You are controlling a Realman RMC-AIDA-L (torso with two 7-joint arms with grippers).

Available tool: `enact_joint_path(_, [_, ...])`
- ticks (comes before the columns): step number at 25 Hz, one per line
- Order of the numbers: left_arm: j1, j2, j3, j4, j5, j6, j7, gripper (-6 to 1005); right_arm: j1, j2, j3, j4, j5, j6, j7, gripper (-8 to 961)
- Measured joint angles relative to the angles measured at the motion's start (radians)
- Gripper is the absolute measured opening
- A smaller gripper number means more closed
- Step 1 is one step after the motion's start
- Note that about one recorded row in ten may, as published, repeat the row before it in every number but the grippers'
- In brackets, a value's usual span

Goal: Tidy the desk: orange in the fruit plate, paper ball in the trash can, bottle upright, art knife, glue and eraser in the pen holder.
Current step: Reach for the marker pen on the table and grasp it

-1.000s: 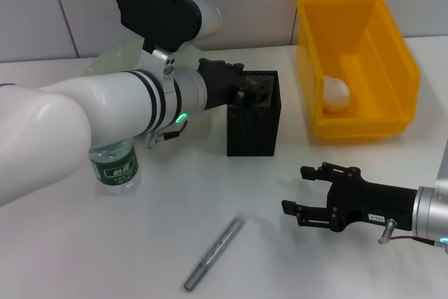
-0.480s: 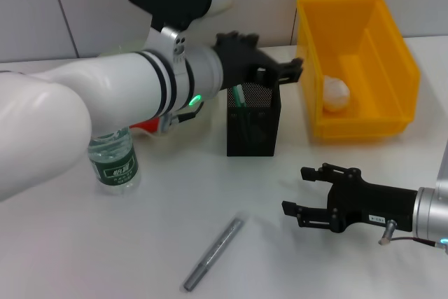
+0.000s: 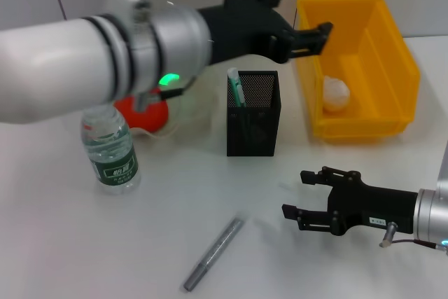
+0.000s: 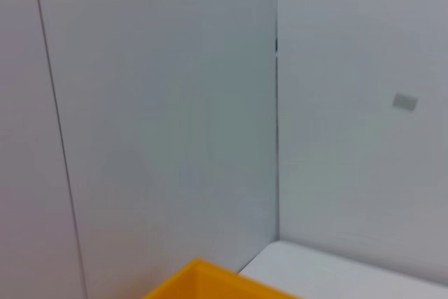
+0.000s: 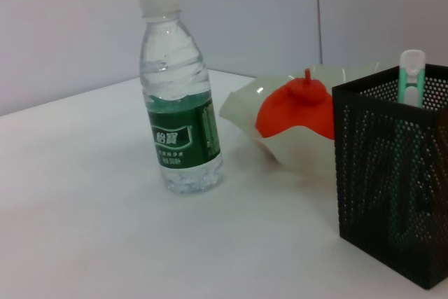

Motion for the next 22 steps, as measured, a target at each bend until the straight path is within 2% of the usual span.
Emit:
enact_joint_path(1, [0.000, 0.000, 0.000, 0.000, 0.000, 0.000, 0.000, 845, 0.000, 0.000, 0.000, 0.000, 0.000, 0.000, 0.000, 814])
enact_joint_path(3, [0.026, 0.000, -0.062, 0.008, -0.115, 0.057, 0.110, 844, -0.001, 0.001, 0.001, 0.000, 0.001, 0.000, 0.000, 815])
enact_joint_path(5, [0.062, 0.000, -0.174, 0.000, -0.286, 0.166, 0.268, 844, -0.003, 0.002, 0.004, 0.001, 0.003, 0.000, 0.000, 815])
enact_joint_path(7, [0.071, 0.000, -0.202, -0.007, -0.317, 0.192, 0.305, 843, -0.004, 0.002, 0.003, 0.001, 0.003, -0.001, 0.001, 815])
enact_joint_path(10, [0.124, 0.000, -0.335, -0.078, -0.463, 0.308, 0.475, 843, -0.008, 0.001, -0.003, 0.021, -0.003, -0.005, 0.036, 815])
enact_joint_path(12, [0.133, 0.000, -0.358, -0.095, -0.488, 0.328, 0.505, 843, -0.010, 0.001, -0.003, 0.029, -0.004, -0.009, 0.045, 815])
enact_joint_path(14, [0.158, 0.000, -0.416, -0.155, -0.581, 0.390, 0.596, 844, -0.016, 0.001, 0.001, 0.044, -0.001, -0.019, 0.053, 815])
enact_joint_path(15, [0.181, 0.000, -0.469, -0.221, -0.660, 0.455, 0.674, 844, -0.020, 0.002, 0.005, 0.056, 0.002, -0.023, 0.053, 815])
enact_joint_path(22, [0.231, 0.002, -0.558, -0.351, -0.698, 0.557, 0.809, 843, -0.015, 0.004, 0.002, 0.089, 0.009, -0.033, 0.100, 814])
